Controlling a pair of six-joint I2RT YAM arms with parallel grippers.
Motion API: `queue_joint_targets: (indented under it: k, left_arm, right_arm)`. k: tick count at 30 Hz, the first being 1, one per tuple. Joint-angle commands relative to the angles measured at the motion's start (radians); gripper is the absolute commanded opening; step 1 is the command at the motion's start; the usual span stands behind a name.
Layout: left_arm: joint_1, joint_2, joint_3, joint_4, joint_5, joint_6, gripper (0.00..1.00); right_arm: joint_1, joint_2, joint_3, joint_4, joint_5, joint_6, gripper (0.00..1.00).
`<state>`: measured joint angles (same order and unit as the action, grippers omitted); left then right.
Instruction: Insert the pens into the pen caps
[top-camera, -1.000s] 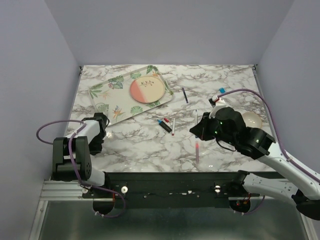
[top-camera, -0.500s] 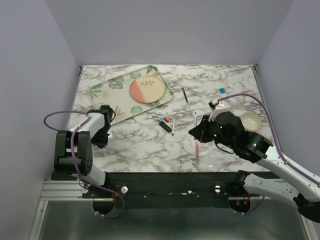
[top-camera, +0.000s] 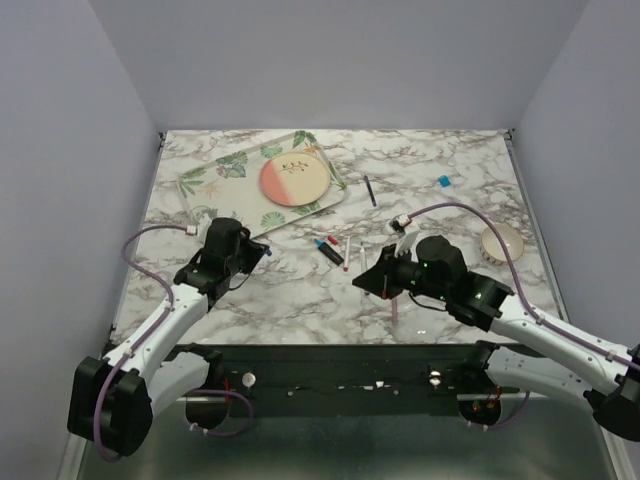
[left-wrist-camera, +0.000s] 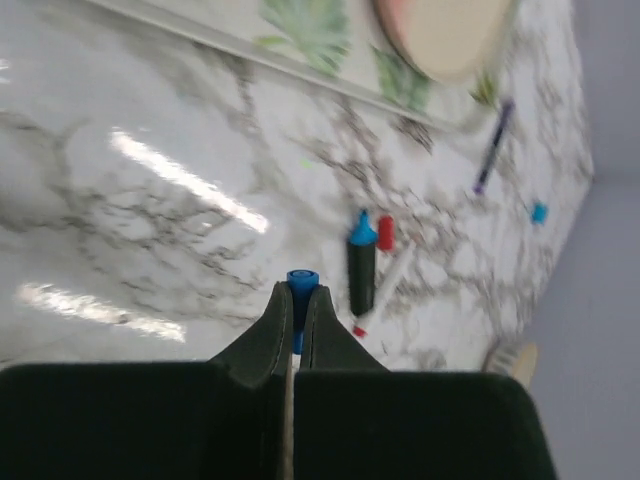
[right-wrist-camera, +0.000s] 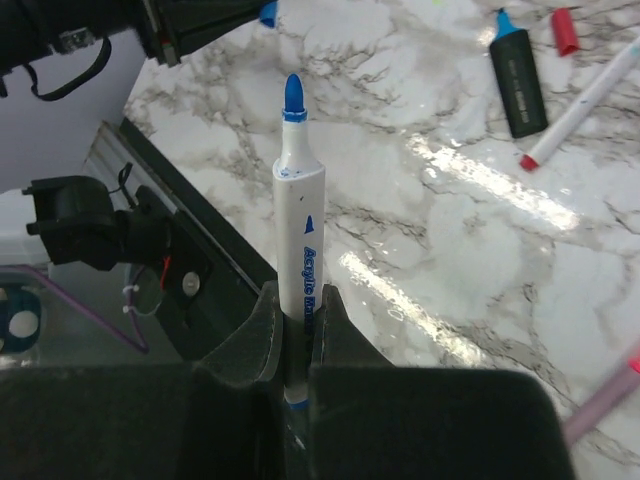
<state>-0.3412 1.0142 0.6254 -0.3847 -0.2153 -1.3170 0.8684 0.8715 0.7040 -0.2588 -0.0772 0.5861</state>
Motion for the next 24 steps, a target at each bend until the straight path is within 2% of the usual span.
queue_joint_targets:
  k: [1,5,6,9,14,24]
  left_arm:
    - [-0.016,-0.055,-0.026,0.55,0.433,0.341,0.0]
    - [-0.018,-0.034,0.02,0.697,0.615,0.412,0.0]
    - [-0.018,-0.028,0.022,0.728,0.689,0.407,0.0]
    - [-0.018,-0.022,0.011,0.84,0.793,0.369,0.0]
    - [-0.025,-0.029,-0.01,0.897,0.811,0.288,0.0]
    - [-0.028,-0.104,-0.061,0.9,0.749,0.282,0.0]
  right_arm:
    - [-0.002,0.053,-0.07,0.309,-0.226,0.006,0.01]
    - [-0.003,0.116,-0.09,0.443,-0.311,0.032,0.01]
    - [-0.003,0.132,-0.087,0.463,-0.321,0.04,0.01]
    - [-0.002,0.194,-0.084,0.555,-0.369,0.069,0.01]
    - [0.001,0.287,-0.057,0.665,-0.389,0.104,0.01]
    - [0.017,0.417,0.009,0.757,-0.38,0.149,0.01]
